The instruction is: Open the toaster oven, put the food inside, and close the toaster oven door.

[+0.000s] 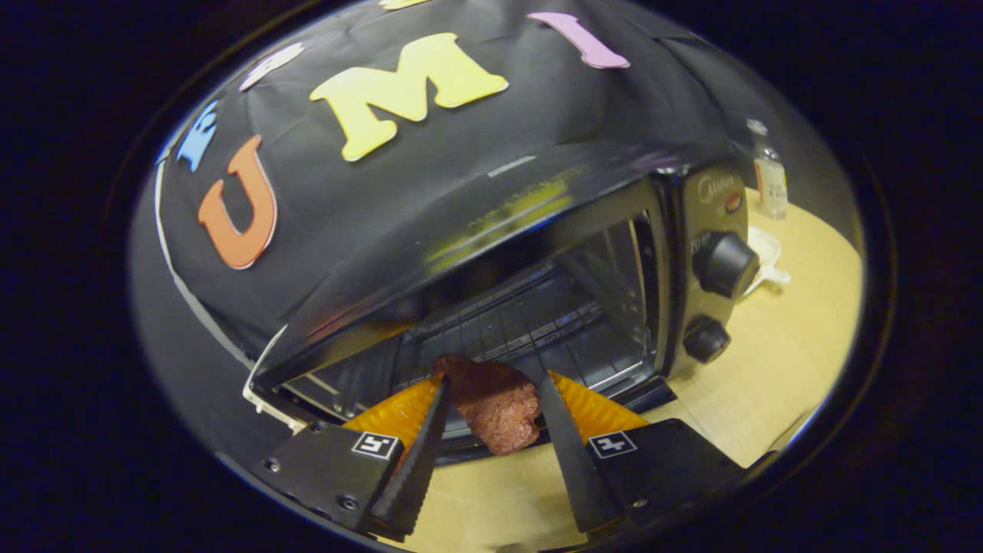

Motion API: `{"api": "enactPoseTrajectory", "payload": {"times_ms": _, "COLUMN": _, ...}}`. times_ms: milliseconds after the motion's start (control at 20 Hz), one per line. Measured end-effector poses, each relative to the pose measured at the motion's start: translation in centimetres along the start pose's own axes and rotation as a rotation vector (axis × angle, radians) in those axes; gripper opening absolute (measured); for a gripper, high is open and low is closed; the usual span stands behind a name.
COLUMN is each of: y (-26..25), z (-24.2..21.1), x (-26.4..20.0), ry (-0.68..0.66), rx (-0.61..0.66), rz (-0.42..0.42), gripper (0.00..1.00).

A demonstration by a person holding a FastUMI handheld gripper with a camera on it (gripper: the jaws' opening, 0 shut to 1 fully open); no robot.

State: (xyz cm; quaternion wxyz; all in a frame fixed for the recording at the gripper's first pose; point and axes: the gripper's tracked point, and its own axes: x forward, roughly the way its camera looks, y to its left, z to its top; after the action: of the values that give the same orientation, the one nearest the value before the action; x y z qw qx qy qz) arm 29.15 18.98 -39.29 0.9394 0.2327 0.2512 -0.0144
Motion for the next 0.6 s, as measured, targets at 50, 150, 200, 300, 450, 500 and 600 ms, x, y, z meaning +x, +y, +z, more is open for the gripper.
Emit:
{"api": "enactPoseTrajectory", "payload": {"times_ms": 50, "y": 0.0, "z": -0.2, "x": -0.7, "ry": 0.011, "rx": -0.033, "rz": 0.006, "gripper": 0.76}}
{"api": "enactPoseTrajectory", "payload": {"times_ms": 150, "y": -0.3, "z": -0.4, "x": -2.4, "ry": 0.029, "rx": -0.098, "rz": 0.015, "gripper": 0.81}}
{"api": "enactPoseTrajectory", "payload": {"times_ms": 200, "y": -0.5, "z": -0.5, "x": -3.3, "ry": 0.041, "rx": -0.124, "rz": 0.017, "gripper": 0.82}}
{"api": "enactPoseTrajectory", "payload": {"times_ms": 300, "y": -0.6, "z": -0.8, "x": -5.5, "ry": 0.07, "rx": -0.178, "rz": 0.031, "gripper": 0.84}}
{"api": "enactPoseTrajectory", "payload": {"times_ms": 450, "y": -1.2, "z": -1.0, "x": -9.2, "ry": 0.1, "rx": -0.287, "rz": 0.045, "gripper": 0.85}}
{"api": "enactPoseTrajectory", "payload": {"times_ms": 500, "y": -1.1, "z": -1.1, "x": -10.4, "ry": 0.113, "rx": -0.32, "rz": 0.07, "gripper": 0.85}}
{"api": "enactPoseTrajectory", "payload": {"times_ms": 600, "y": -2.1, "z": -1.6, "x": -12.6, "ry": 0.15, "rx": -0.403, "rz": 0.068, "gripper": 0.85}}
